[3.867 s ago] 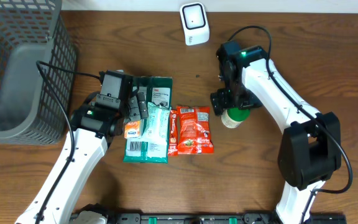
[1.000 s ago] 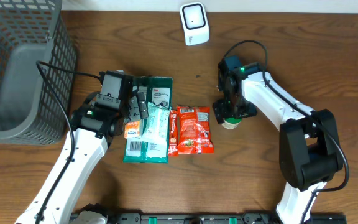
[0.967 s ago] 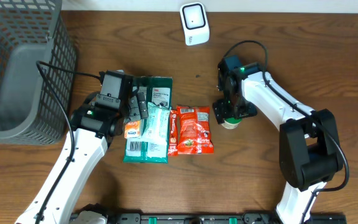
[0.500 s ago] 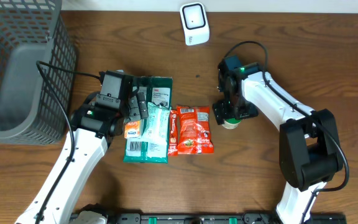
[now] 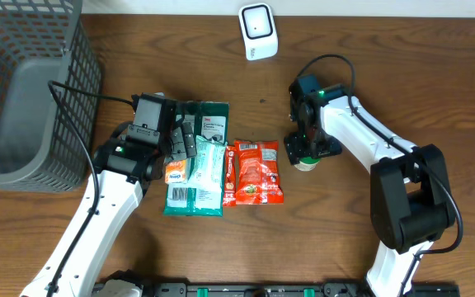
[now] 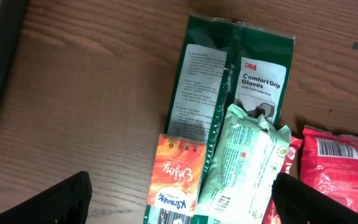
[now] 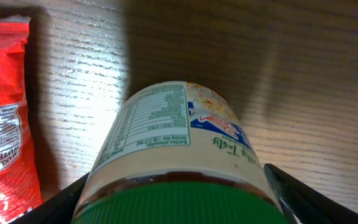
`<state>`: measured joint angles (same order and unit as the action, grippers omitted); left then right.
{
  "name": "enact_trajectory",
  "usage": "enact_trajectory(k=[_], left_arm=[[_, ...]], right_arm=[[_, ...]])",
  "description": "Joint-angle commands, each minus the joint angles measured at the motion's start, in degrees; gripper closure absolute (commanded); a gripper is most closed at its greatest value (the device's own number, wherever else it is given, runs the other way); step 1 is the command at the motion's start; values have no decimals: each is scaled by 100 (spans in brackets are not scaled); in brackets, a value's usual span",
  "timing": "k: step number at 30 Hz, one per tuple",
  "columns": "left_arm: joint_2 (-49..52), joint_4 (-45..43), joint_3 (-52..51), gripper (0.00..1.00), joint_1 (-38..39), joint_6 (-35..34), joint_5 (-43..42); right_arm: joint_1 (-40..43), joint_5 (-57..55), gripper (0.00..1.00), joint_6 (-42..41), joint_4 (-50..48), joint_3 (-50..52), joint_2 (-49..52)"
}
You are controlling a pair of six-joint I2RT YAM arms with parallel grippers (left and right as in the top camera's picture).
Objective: Scan the item barcode
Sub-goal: 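Lift the jar off the table with the right gripper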
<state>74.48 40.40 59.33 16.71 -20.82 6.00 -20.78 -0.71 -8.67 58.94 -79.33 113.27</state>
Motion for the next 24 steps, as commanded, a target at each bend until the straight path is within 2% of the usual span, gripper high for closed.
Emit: enact_trajectory(k=[1, 16, 24], left_arm=[[0, -2, 116, 7, -2, -31, 72], [0, -2, 116, 7, -2, -28, 72], [0, -2, 116, 7, -2, -31, 72]], right_arm=[[-66, -74, 23, -116, -39, 39, -140], [-70, -72, 21, -332, -348, 295, -140], [-70, -72, 30, -332, -413, 295, -140]])
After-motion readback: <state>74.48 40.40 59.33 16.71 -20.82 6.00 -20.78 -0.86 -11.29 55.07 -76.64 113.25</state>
